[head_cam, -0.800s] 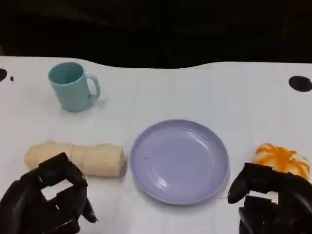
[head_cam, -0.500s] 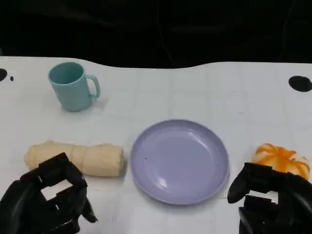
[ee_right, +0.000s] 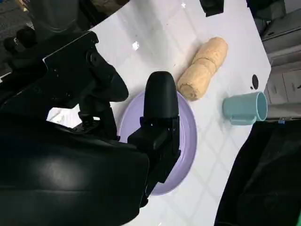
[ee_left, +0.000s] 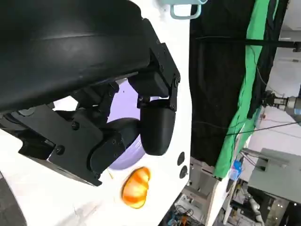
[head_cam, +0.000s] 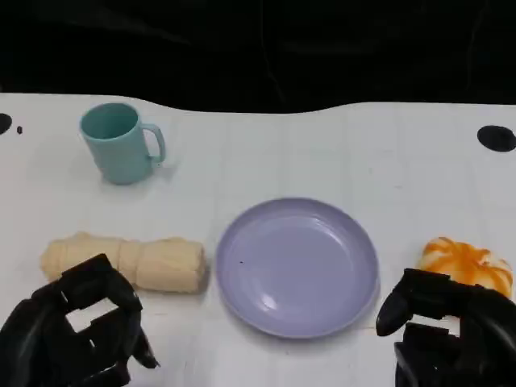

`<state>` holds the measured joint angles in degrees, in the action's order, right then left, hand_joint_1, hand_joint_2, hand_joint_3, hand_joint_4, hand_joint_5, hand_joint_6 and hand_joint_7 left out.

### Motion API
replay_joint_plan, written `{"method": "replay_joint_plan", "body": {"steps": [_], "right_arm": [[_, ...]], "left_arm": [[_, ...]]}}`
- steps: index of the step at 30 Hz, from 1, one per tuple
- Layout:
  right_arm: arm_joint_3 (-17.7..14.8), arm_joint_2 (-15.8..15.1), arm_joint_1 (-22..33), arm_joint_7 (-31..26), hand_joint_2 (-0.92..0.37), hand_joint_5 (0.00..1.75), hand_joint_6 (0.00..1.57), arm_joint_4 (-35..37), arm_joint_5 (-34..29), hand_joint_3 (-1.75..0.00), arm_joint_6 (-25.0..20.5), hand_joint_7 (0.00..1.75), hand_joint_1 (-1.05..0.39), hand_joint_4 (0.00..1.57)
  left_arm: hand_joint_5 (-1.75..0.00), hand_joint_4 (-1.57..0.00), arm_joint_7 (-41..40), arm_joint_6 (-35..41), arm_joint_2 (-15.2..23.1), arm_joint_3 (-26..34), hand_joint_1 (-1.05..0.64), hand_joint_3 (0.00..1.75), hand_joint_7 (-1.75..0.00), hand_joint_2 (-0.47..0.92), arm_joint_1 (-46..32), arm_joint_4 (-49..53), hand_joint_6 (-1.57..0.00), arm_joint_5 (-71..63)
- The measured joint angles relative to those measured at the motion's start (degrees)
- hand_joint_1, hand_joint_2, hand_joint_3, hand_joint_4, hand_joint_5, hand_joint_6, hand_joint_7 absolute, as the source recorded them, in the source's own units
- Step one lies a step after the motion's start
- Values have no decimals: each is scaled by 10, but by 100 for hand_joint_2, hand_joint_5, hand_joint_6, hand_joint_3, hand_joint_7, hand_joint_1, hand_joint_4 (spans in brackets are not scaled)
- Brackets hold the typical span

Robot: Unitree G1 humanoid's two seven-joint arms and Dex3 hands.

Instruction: Grasp the towel on the left side of the plate with the left hand and place it into the plate.

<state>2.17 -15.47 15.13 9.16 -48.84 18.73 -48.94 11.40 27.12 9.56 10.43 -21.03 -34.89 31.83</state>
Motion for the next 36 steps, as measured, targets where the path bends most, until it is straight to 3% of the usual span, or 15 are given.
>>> {"method": "replay_joint_plan", "body": {"steps": [4, 8, 10, 12, 15, 19, 24, 28, 31, 36], "right_arm": [[0, 0, 0, 0, -54, 175, 61, 0, 0, -121, 0, 153, 2, 66], [0, 0, 0, 0, -54, 175, 61, 0, 0, -121, 0, 152, 2, 66], [0, 1, 0, 0, -54, 175, 61, 0, 0, -121, 0, 152, 2, 67], [1, 1, 0, 0, -55, 175, 61, 0, 0, -121, 0, 152, 3, 67], [2, 1, 1, 0, -54, 175, 62, -1, 0, -122, 0, 152, 2, 68], [2, 1, 3, 1, -53, 175, 62, -3, 1, -123, 1, 152, 2, 67], [2, 1, 5, 1, -53, 175, 62, -12, 1, -123, 1, 152, 1, 66], [-1, 1, 4, 1, -53, 175, 62, -12, 1, -122, 0, 151, 1, 65], [-3, 1, 4, 1, -54, 175, 62, -12, 2, -122, -1, 151, 2, 66], [-3, 1, 4, 1, -55, 175, 62, -12, 2, -121, -2, 151, 3, 65]], "left_arm": [[-158, -82, 4, -12, 0, 0, -13, 107, -134, 60, 0, 1, -79, -2], [-122, -77, 5, -19, 0, 1, -16, 96, -80, 59, 0, 1, -88, -2], [-114, -76, 5, -21, 0, 2, -17, 92, -63, 59, 0, 1, -93, -8], [-100, -76, 4, -24, 0, 2, -22, 59, -39, 73, 0, 1, -95, -15], [-84, -74, 4, -31, -1, 2, -27, 30, -17, 88, 0, -1, -91, -24], [-70, -63, 5, -66, 6, -4, -31, 24, -5, 92, -1, -3, -76, -78], [-48, -47, 13, -137, 49, -16, -39, 18, 0, 92, -1, -7, -52, -186], [-37, -38, 25, -179, 94, -20, -50, 14, 0, 92, 4, -13, -40, -269], [-31, -33, 31, -177, 150, -28, -52, 12, 0, 92, 17, -37, -34, -365], [-23, -29, 46, -155, 208, -60, -60, 9, 0, 92, 58, -53, -29, -506]]}}
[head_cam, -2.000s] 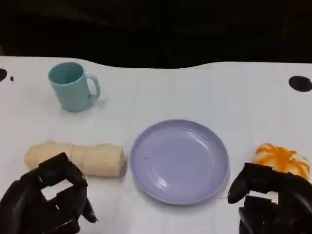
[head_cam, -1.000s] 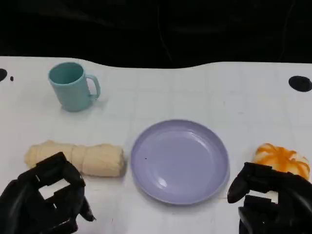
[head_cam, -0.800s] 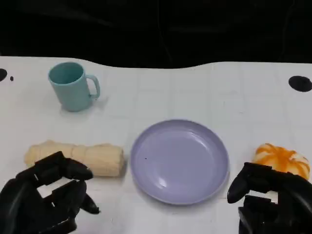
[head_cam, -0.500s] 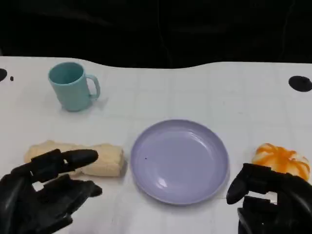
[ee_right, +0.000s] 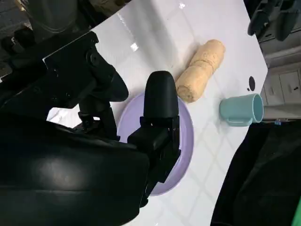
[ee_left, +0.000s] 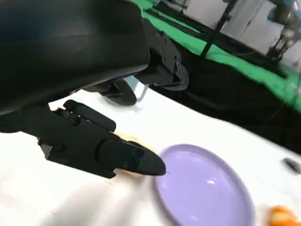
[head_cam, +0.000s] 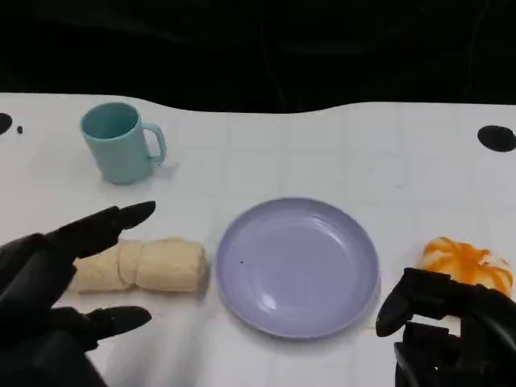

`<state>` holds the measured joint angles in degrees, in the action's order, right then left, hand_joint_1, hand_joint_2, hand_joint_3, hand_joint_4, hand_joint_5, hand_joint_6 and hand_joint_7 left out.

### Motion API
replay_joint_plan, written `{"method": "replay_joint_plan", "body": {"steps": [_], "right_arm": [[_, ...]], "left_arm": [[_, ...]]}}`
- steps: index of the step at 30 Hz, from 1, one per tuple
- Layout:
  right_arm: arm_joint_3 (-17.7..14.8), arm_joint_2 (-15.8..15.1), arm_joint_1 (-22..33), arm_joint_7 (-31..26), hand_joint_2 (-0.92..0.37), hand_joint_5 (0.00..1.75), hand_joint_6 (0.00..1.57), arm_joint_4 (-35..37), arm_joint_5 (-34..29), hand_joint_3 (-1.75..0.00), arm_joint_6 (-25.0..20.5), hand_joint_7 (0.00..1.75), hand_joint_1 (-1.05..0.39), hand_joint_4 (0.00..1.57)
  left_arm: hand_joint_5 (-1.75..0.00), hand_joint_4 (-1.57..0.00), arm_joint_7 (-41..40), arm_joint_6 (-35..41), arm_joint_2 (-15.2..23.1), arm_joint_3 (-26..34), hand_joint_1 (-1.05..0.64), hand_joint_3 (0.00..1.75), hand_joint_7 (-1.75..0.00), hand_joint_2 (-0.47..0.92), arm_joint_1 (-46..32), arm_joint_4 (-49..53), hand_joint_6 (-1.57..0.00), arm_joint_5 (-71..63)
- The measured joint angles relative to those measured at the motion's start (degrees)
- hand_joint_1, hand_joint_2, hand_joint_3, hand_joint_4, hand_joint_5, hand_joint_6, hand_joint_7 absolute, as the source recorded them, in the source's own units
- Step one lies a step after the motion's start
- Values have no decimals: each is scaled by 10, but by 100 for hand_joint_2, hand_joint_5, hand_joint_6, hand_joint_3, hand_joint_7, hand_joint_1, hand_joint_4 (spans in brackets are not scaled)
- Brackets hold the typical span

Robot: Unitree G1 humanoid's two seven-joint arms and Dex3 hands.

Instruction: Grasp the towel on the left side of the plate with the left hand and place it into the plate.

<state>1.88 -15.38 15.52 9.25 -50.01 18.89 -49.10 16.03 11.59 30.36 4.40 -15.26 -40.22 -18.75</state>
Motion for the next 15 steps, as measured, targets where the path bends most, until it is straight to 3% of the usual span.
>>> {"method": "replay_joint_plan", "body": {"steps": [6, 15], "right_arm": [[1, 0, 3, 0, -54, 175, 62, 0, -1, -121, 0, 151, 1, 65], [3, 0, 11, -1, -54, 175, 62, -9, -1, -121, 1, 151, 0, 65]], "left_arm": [[-18, -25, 33, 16, 39, -86, -63, 5, 0, 92, 78, 37, -25, -192], [-17, -26, 76, 35, 19, -172, -64, 1, 0, 91, 191, 150, -26, -315]]}}
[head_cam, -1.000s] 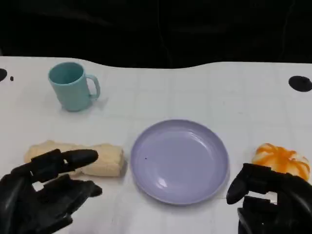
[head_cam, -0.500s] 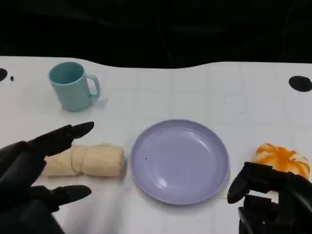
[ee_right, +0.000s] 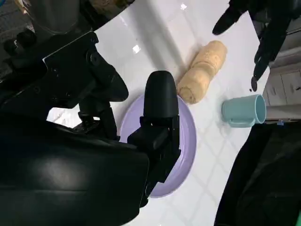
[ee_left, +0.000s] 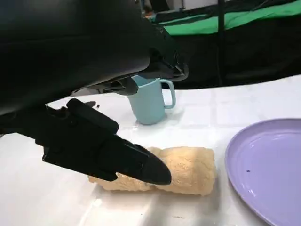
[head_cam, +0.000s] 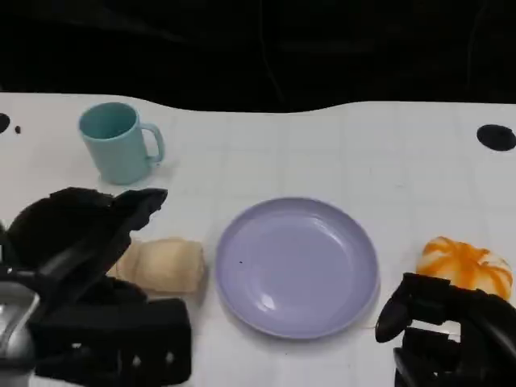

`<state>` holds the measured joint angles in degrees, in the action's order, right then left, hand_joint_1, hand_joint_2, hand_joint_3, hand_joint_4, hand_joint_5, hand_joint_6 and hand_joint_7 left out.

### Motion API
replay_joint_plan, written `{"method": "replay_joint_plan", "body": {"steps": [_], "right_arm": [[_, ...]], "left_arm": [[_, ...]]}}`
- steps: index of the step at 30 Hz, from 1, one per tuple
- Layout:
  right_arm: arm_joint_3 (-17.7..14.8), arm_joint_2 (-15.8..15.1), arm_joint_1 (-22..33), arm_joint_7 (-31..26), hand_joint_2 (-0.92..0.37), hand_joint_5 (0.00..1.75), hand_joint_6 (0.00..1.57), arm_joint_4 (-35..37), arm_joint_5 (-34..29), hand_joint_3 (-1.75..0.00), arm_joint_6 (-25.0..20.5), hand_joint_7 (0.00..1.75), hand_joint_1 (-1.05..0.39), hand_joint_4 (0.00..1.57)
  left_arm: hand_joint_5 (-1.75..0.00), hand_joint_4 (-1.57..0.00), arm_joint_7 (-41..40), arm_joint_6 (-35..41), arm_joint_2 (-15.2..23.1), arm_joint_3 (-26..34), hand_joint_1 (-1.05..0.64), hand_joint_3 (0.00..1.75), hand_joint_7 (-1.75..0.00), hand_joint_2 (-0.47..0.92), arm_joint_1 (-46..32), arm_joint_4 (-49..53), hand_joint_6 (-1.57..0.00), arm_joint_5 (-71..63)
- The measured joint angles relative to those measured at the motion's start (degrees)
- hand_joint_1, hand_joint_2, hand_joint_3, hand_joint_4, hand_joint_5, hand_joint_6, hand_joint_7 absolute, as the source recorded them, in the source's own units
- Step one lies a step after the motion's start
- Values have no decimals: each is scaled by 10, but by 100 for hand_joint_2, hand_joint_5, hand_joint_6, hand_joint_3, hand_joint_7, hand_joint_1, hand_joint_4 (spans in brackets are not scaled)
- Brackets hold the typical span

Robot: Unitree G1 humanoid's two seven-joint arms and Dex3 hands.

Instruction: Grasp the towel on the left side of the plate with the left hand and place it into the plate.

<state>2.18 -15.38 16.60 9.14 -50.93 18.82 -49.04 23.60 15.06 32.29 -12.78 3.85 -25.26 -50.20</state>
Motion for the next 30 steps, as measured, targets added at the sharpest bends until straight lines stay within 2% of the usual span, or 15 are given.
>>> {"method": "replay_joint_plan", "body": {"steps": [7, 11, 20, 24, 26, 27, 28, 30], "right_arm": [[-1, 0, 3, 0, -54, 175, 63, -3, 0, -121, 0, 150, 0, 66], [-1, 0, 4, 0, -54, 175, 63, -4, 1, -120, 0, 149, 0, 66], [0, 0, 7, 0, -54, 175, 63, -13, 1, -121, -1, 149, 0, 67], [1, 0, 10, 1, -54, 175, 64, -16, 1, -120, -1, 148, 0, 67], [1, 0, 11, 1, -54, 175, 64, -17, 1, -120, -1, 148, 0, 67], [1, 0, 11, 1, -54, 175, 64, -18, 1, -120, -1, 148, 0, 66], [1, 0, 11, 1, -54, 175, 64, -19, 1, -120, -1, 148, 0, 66], [1, 0, 11, 1, -53, 175, 65, -22, 1, -120, -1, 148, -1, 66]], "left_arm": [[-14, -27, 38, 13, -22, -54, -63, 0, -1, 91, 62, 95, -28, -56], [-13, -34, 36, 8, -39, -78, -61, 0, -1, 90, 80, 157, -31, -64], [-8, -42, -31, -6, -84, -108, -51, 1, -1, 92, 127, 317, -34, -58], [-10, -52, -86, -26, -96, -114, -44, 6, -3, 92, 152, 403, -40, -47], [-15, -62, -106, -35, -97, -116, -38, 8, -4, 92, 159, 437, -44, -36], [-29, -75, -117, -40, -97, -118, -34, 15, -6, 92, 160, 450, -58, -32], [-56, -77, -129, -46, -97, -119, -32, 22, -4, 92, 160, 460, -74, -31], [-78, -78, -157, -61, -96, -119, -31, 28, -5, 92, 160, 473, -91, -27]]}}
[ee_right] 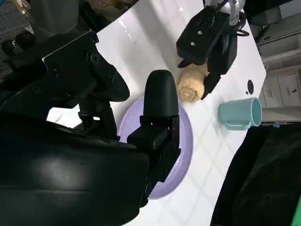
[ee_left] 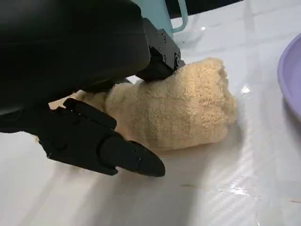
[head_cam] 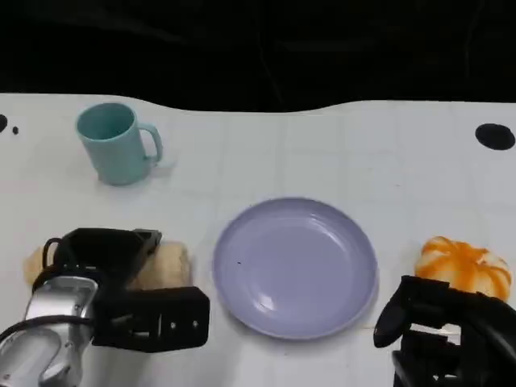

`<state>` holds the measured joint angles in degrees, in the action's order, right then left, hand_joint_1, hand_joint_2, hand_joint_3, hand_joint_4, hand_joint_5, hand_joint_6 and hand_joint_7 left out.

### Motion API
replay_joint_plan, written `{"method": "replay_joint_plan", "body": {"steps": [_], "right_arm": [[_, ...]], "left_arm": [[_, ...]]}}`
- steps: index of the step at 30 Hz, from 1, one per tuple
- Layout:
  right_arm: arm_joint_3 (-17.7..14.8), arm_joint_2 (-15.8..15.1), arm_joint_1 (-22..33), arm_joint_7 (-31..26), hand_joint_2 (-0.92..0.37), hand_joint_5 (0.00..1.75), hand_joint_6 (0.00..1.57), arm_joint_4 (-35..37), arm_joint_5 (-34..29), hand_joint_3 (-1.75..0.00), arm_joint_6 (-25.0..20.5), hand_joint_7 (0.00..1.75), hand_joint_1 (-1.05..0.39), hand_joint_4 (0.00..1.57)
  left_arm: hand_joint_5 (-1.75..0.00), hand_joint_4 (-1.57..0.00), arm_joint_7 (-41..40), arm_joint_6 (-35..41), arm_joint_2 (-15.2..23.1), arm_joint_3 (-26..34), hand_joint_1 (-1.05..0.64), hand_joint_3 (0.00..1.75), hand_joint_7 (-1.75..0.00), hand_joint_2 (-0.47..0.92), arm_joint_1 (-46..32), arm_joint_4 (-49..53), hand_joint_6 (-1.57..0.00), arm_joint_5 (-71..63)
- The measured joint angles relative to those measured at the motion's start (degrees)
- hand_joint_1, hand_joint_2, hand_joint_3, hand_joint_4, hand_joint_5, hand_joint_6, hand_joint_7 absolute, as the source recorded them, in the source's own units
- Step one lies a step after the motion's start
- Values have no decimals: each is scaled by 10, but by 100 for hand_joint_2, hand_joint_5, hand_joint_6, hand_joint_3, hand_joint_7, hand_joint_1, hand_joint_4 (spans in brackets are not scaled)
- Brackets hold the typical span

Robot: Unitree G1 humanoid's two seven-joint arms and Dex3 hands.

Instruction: Grasp the towel on the left side of the plate with the left hand and place it into the plate.

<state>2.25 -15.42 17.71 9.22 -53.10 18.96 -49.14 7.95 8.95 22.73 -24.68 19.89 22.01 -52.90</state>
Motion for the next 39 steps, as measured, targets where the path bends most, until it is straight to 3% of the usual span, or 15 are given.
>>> {"method": "replay_joint_plan", "body": {"steps": [1, 3, 4, 6, 9, 10, 11, 14, 18, 19, 20, 21, 23, 25, 39], "right_arm": [[0, 0, 0, 0, -53, 175, 65, 0, 0, -120, 0, 148, -1, 66], [0, 0, 0, 0, -53, 175, 65, -1, 0, -120, -2, 148, -1, 66], [0, 0, 0, 0, -53, 175, 65, -1, -1, -120, -2, 148, -1, 66], [0, -1, -1, 0, -52, 175, 65, -1, -1, -120, -2, 148, 0, 67], [0, -1, -1, 1, -52, 175, 65, 0, -1, -120, -2, 147, -1, 67], [0, -1, -1, 1, -52, 175, 65, 0, -1, -120, -2, 147, -1, 67], [0, -1, -1, 1, -52, 175, 65, 0, -1, -121, -2, 147, -1, 67], [1, -1, -1, 1, -52, 175, 65, 0, -1, -122, -2, 147, -1, 67], [1, -1, -2, 2, -52, 175, 65, 1, -1, -122, -2, 147, 0, 67], [1, -1, -2, 3, -52, 175, 65, 1, -1, -122, -2, 147, 0, 67], [1, -1, -2, 3, -52, 175, 65, 1, -1, -122, -2, 147, 0, 67], [1, -1, -2, 4, -52, 175, 65, 1, -1, -122, -2, 147, 0, 67], [1, -1, -2, 4, -52, 175, 65, 1, -1, -121, -2, 147, 0, 67], [1, -2, -3, 4, -52, 175, 65, 1, -1, -121, -2, 147, 0, 67], [1, -2, -2, 2, -53, 175, 65, 0, -2, -121, -5, 148, 0, 66]], "left_arm": [[-98, -79, -14, -9, 1, 0, -33, 27, -8, 92, 0, 6, -104, 4], [-120, -78, -48, -34, 4, 3, -34, 25, -13, 92, -4, 16, -113, 20], [-142, -74, -61, -45, 6, 3, -33, 28, -15, 92, -6, 19, -113, 22], [-156, -73, -83, -55, 7, 3, -32, 32, -16, 92, -9, 22, -111, 27], [-173, -76, -111, -67, 9, 3, -32, 30, -123, 92, -16, 25, -72, 35], [-174, -77, -123, -74, 11, 4, -32, 28, -142, 92, -19, 25, -65, 39], [-174, -78, -135, -83, 13, 7, -31, 25, -149, 92, -25, 24, -62, 42], [-175, -79, -154, -101, 16, 14, -27, 20, -153, 92, -44, 4, -58, 52], [-175, -82, -168, -105, 16, 44, -21, 21, -173, 92, -65, -45, -54, 73], [-175, -83, -170, -105, 15, 54, -21, 35, -174, 87, -68, -56, -55, 83], [-175, -86, -171, -105, 15, 62, -21, 68, -174, 73, -69, -66, -59, 90], [-175, -87, -171, -106, 13, 70, -22, 83, -175, 65, -71, -76, -61, 96], [-175, -89, -171, -110, 11, 81, -23, 104, -175, 53, -72, -99, -65, 109], [-175, -91, -167, -111, 8, 86, -23, 113, -175, 50, -72, -126, -67, 114], [-175, -94, -93, -71, -63, 49, -23, 116, -175, 43, -39, -251, -71, 88]]}}
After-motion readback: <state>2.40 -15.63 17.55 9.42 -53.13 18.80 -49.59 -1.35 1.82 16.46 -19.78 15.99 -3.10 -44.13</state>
